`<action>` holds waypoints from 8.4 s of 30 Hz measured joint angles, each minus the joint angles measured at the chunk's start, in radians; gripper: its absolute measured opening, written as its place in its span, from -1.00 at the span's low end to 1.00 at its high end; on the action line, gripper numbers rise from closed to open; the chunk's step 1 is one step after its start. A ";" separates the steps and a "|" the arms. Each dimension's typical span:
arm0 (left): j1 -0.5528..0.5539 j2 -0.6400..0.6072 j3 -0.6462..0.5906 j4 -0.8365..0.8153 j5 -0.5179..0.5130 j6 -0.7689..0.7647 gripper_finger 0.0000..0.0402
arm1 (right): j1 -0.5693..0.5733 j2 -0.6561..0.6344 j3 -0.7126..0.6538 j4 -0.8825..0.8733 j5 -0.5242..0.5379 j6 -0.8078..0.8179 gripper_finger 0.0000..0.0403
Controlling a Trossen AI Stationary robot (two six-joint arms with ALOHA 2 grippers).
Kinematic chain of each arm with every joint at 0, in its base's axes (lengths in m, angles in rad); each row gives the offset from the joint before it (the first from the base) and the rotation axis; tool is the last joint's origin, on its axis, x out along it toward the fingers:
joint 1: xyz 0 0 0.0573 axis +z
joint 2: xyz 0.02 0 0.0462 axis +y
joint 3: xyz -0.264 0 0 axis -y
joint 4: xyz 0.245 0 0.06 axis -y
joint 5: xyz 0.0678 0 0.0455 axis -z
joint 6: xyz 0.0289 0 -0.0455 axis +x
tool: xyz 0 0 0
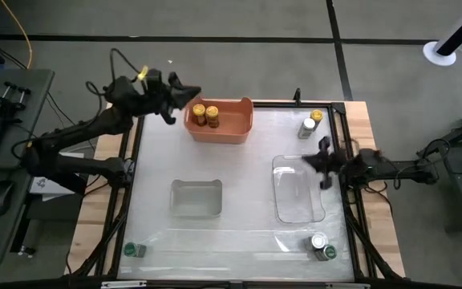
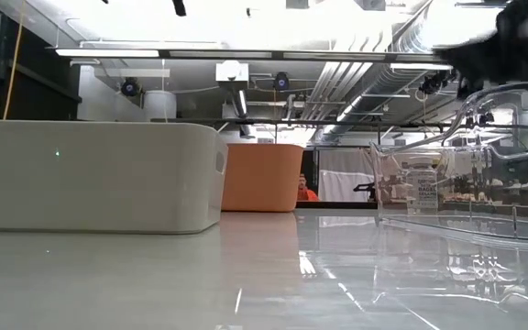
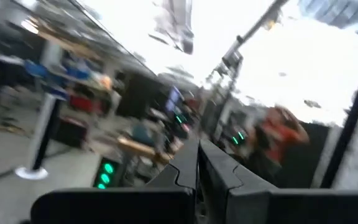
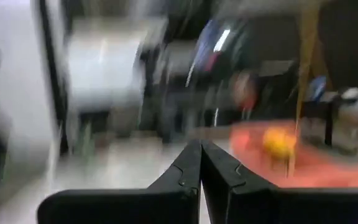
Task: Sort spices by type
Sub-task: Put the yellow seasoning bottle into the orange bin
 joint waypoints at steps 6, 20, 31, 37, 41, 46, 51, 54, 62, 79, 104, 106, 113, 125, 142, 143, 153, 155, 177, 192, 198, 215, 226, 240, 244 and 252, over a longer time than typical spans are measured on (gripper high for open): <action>-0.012 0.006 0.000 0.054 -0.084 -0.115 -1.00 | 0.000 -0.002 0.007 0.560 0.536 0.244 -1.00; -0.032 0.106 -0.002 0.130 -0.178 -0.114 -1.00 | -0.231 0.373 0.565 -0.695 0.734 0.723 -1.00; 0.039 0.107 -0.002 0.169 0.052 -0.088 -1.00 | -0.598 0.814 0.856 -0.873 0.419 0.739 -0.94; 0.097 0.106 -0.002 0.165 0.226 -0.089 -1.00 | -0.711 0.985 0.924 -0.889 0.318 0.747 -0.47; 0.135 0.106 -0.002 0.165 0.328 -0.105 -1.00 | -0.751 1.070 0.967 -0.932 0.313 0.728 -0.01; 0.181 0.106 -0.002 0.151 0.401 -0.097 -1.00 | -0.793 1.168 1.018 -1.036 0.254 0.761 0.38; 0.220 0.106 -0.002 0.142 0.408 -0.096 -1.00 | -0.831 1.273 1.058 -1.143 0.218 0.851 0.46; 0.232 0.106 -0.002 0.141 0.408 -0.096 -1.00 | -0.845 1.330 1.075 -1.164 0.209 0.841 0.46; 0.238 0.106 -0.002 0.142 0.408 -0.089 -1.00 | -0.886 1.444 1.110 -1.210 0.291 0.798 0.46; 0.238 0.106 -0.002 0.142 0.393 -0.113 -1.00 | -1.008 1.484 1.110 -1.218 0.221 0.726 0.45; 0.237 0.106 -0.002 0.142 0.323 -0.097 -1.00 | -0.922 1.343 1.019 -1.211 0.218 0.644 -0.98; 0.237 0.106 -0.002 0.142 0.323 -0.100 -1.00 | -0.928 1.341 0.983 -1.207 0.232 0.667 -0.98; 0.237 0.106 -0.001 0.141 0.310 -0.112 -1.00 | -0.894 1.337 0.988 -1.180 0.255 0.656 -1.00; 0.237 0.106 -0.001 0.137 0.278 -0.112 -1.00 | -0.902 1.308 1.034 -1.151 0.223 0.643 -1.00; 0.237 0.106 -0.001 0.120 0.279 -0.113 -1.00 | -0.964 1.310 1.039 -1.140 0.177 0.597 0.29; 0.237 0.106 -0.001 0.119 0.279 -0.114 -1.00 | -0.966 1.316 1.039 -1.139 0.183 0.598 0.37; 0.237 0.106 -0.001 0.119 0.279 -0.140 -1.00 | -1.000 1.425 1.038 -1.142 0.174 0.619 0.57; 0.237 0.106 -0.001 0.119 0.279 -0.140 -1.00 | -1.001 1.436 1.038 -1.135 0.167 0.621 0.57; 0.237 0.106 -0.001 0.119 0.279 -0.139 -1.00 | -1.001 1.520 1.038 -1.138 0.126 0.628 0.38; 0.243 0.106 -0.001 0.119 0.279 -0.139 -1.00 | -0.995 1.429 1.132 -1.145 0.161 0.572 0.05; 0.243 0.106 -0.001 0.115 0.279 -0.139 -1.00 | -0.889 1.370 1.257 -0.930 0.073 0.559 0.05; 0.242 0.107 -0.001 0.067 0.274 -0.139 -1.00 | -0.500 1.885 1.778 -1.009 0.008 0.325 0.05; 0.242 0.107 -0.001 0.067 0.274 -0.139 -1.00 | -0.494 2.131 1.968 -1.157 0.020 0.283 0.05; 0.242 0.107 -0.001 0.067 0.274 -0.139 -1.00 | -0.492 2.181 1.966 -1.151 0.028 0.308 0.15; 0.242 0.107 -0.001 0.067 0.273 -0.139 -1.00 | -0.492 2.181 1.966 -1.133 0.029 0.308 0.41; 0.242 0.107 -0.001 0.067 0.271 -0.138 -1.00 | -0.492 2.181 2.005 -1.092 -0.007 0.289 0.49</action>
